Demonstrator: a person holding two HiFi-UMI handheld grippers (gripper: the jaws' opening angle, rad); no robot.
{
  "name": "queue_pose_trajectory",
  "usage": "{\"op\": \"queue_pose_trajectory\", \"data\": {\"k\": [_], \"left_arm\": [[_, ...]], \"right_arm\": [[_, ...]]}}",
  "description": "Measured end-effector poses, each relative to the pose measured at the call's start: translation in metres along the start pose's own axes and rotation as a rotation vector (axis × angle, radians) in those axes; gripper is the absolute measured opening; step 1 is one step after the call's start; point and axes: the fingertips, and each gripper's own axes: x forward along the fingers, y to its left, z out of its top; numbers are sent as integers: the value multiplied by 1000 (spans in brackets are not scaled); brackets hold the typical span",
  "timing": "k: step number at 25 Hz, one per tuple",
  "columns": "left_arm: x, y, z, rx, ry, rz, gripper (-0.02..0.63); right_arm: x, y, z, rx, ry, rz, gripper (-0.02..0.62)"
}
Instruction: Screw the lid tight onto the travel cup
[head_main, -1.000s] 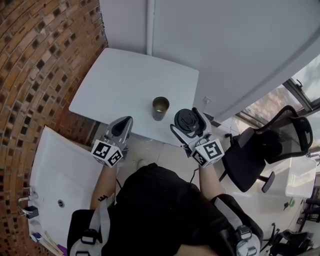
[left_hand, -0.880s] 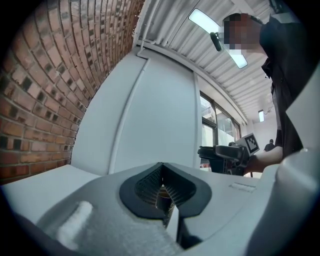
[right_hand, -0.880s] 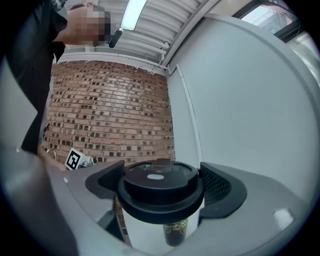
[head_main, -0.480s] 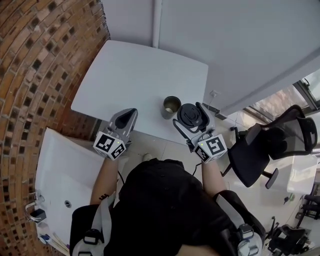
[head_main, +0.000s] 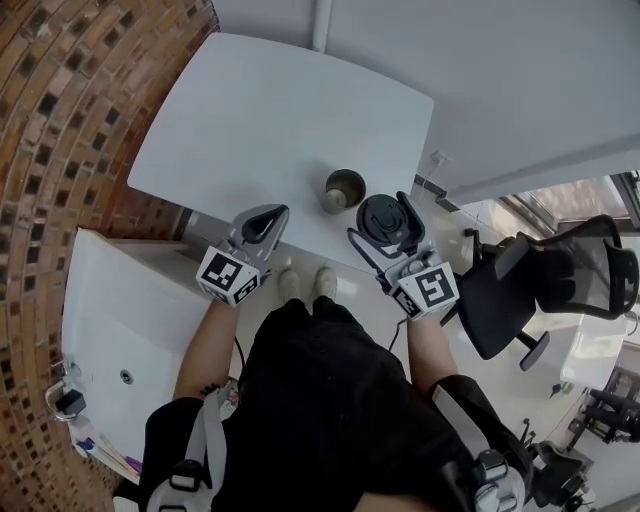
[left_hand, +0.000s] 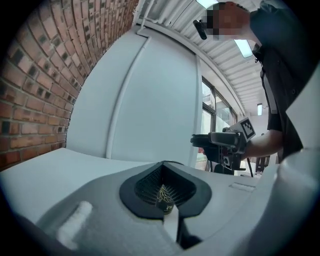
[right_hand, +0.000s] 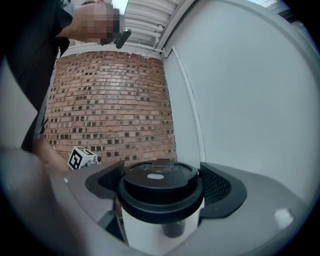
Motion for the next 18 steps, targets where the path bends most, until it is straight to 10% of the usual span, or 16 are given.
{"op": "queue_pose_trajectory", "data": {"k": [9, 18], "left_arm": [[44, -3, -60, 51, 107, 6, 60], [85, -13, -130, 46, 262, -86, 399]], "right_arm": [[-8, -24, -25, 44, 37, 13, 472], [-25, -38, -34, 37, 73, -5, 472]]}}
